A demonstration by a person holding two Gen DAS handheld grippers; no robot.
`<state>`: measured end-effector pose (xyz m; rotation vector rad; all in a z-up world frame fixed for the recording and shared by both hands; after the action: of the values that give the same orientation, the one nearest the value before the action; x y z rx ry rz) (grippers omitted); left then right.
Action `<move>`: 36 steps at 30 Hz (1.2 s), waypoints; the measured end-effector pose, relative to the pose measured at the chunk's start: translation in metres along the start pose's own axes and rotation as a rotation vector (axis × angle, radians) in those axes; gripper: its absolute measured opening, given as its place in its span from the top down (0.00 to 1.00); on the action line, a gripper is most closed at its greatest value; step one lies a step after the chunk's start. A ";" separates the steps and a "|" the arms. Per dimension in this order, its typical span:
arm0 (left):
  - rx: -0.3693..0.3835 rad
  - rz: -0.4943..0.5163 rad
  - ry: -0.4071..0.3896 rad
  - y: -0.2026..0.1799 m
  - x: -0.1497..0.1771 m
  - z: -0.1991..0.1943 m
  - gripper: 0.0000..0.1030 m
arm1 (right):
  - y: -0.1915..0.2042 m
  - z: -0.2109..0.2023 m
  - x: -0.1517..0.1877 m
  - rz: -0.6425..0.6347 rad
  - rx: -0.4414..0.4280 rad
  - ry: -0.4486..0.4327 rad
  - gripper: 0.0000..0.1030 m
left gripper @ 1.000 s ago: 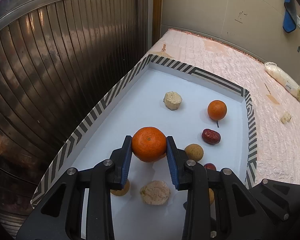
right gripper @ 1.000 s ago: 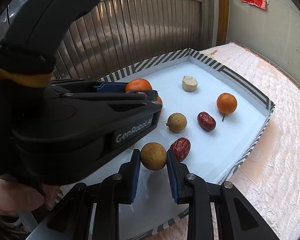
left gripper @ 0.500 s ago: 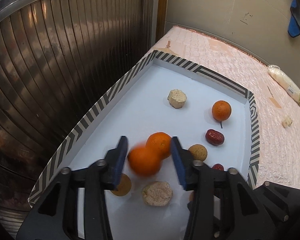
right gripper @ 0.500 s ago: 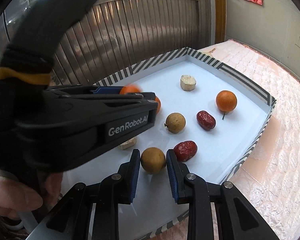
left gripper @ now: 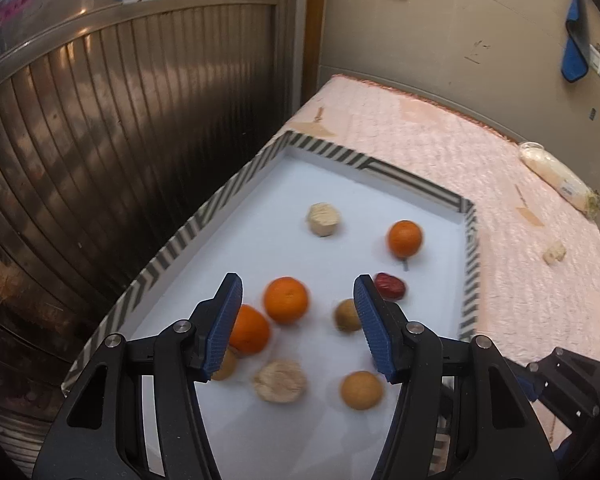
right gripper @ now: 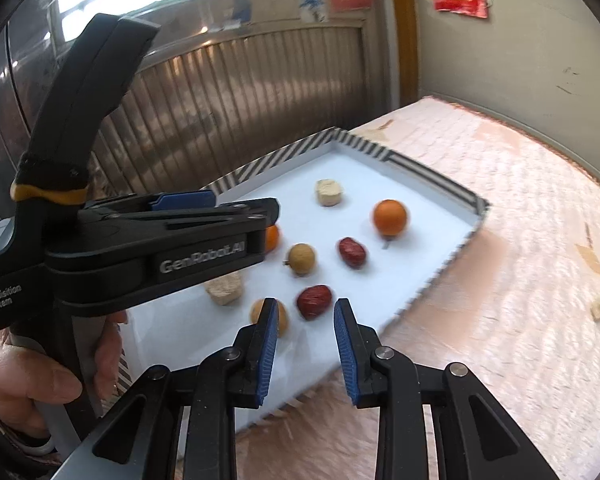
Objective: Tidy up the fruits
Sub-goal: 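Open the left tool to drop the orange while the right tool releases the fruit, then move both open tools back to the two pale cubes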
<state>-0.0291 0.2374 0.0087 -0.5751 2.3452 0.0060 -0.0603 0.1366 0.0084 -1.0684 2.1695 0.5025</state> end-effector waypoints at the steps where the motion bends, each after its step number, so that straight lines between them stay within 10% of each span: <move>1: 0.009 0.008 -0.001 -0.007 0.001 -0.002 0.43 | -0.004 -0.003 0.001 0.004 0.010 -0.002 0.73; 36: 0.278 0.336 0.169 -0.276 0.064 0.036 0.43 | -0.253 -0.115 0.126 0.336 0.365 0.073 0.67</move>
<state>0.0640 -0.0312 -0.0171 -0.0443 2.5226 -0.2186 0.0417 -0.1496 -0.0111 -0.5359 2.3993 0.1999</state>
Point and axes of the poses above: each gripper's, at about its wrist camera, not at the fingertips, and z roughly the way its jaws point, y to its left, x to its underside, the point moved 8 cm from there along z, roughly the way its jaws point, and after that the axes turned 10 degrees about -z, right-handed, at the moved point
